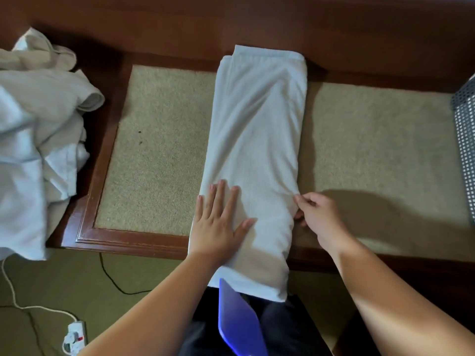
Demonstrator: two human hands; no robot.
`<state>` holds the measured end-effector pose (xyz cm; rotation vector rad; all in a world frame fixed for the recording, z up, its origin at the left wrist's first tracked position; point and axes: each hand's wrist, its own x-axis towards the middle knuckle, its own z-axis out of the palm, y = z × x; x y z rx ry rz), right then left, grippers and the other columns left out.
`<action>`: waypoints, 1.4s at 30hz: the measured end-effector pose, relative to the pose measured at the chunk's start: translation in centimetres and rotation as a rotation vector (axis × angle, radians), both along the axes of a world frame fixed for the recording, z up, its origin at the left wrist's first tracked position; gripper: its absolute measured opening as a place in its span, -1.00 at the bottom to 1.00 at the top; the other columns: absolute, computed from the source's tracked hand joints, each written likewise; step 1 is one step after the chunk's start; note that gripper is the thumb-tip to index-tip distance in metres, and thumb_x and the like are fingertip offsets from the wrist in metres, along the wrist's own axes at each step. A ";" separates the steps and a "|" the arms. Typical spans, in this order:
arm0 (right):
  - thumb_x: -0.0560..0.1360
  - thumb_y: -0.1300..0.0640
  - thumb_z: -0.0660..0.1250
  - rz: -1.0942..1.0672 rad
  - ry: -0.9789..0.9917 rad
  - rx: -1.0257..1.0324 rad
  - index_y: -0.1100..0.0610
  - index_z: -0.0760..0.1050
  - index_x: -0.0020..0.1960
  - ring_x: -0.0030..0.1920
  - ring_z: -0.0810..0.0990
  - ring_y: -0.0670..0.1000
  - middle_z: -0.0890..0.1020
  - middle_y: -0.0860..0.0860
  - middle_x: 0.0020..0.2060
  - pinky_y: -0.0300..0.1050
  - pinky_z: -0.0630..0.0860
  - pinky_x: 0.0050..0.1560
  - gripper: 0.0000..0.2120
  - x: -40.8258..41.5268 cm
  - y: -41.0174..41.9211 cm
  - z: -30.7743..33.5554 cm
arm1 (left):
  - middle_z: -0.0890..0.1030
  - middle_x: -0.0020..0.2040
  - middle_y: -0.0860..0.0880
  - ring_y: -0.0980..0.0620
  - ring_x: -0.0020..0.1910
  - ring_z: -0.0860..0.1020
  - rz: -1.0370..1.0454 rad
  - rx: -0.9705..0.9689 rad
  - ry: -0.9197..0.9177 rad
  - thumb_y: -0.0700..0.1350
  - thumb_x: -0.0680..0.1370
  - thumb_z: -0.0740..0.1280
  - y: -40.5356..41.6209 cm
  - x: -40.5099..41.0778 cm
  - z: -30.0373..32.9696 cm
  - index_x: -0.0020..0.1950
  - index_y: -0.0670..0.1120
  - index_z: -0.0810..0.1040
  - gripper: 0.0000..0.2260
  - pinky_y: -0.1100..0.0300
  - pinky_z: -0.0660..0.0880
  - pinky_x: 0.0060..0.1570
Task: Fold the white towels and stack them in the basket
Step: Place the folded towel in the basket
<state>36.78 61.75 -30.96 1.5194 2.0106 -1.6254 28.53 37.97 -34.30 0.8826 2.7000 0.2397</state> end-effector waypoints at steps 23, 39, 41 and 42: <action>0.72 0.08 0.19 -0.013 -0.104 0.016 0.13 0.54 0.21 -0.04 0.65 0.06 0.65 0.04 -0.03 -0.04 0.59 -0.13 -0.79 5.2 -5.8 1.0 | -0.38 0.67 -0.01 -0.01 0.63 -0.40 -0.031 -0.042 -0.104 0.36 0.69 -0.12 -2.4 1.9 1.1 0.67 0.10 -0.36 -0.31 -0.11 -0.22 0.63; 0.70 -0.11 0.20 0.051 -0.056 -0.104 0.02 0.41 0.09 -0.03 0.61 0.03 0.62 0.09 0.01 -0.04 0.46 -0.07 -0.80 12.4 -12.5 1.2 | 0.48 0.20 -0.05 -0.08 0.11 0.53 0.702 0.191 -0.440 0.33 0.50 0.42 -7.9 4.5 4.3 0.27 -0.07 0.42 -0.42 -0.05 0.53 0.13; 0.62 -0.21 0.30 0.034 0.001 -0.177 -0.01 0.44 0.13 0.01 0.68 -0.01 0.68 0.03 0.03 -0.04 0.59 0.02 -0.71 13.2 -13.5 1.0 | 0.55 0.09 0.01 0.02 -0.04 0.56 0.759 0.171 -0.520 0.37 0.49 0.41 -8.4 4.5 4.3 0.17 -0.05 0.43 -0.45 0.03 0.52 -0.08; 0.57 -0.25 0.33 0.076 0.005 -0.184 -0.03 0.47 0.14 0.03 0.70 -0.05 0.71 -0.02 0.03 -0.02 0.62 0.07 -0.67 13.6 -14.0 1.1 | 0.56 0.04 0.03 0.07 -0.09 0.55 0.754 0.161 -0.557 0.38 0.49 0.40 -8.7 4.6 4.5 0.16 -0.05 0.42 -0.44 0.08 0.49 -0.15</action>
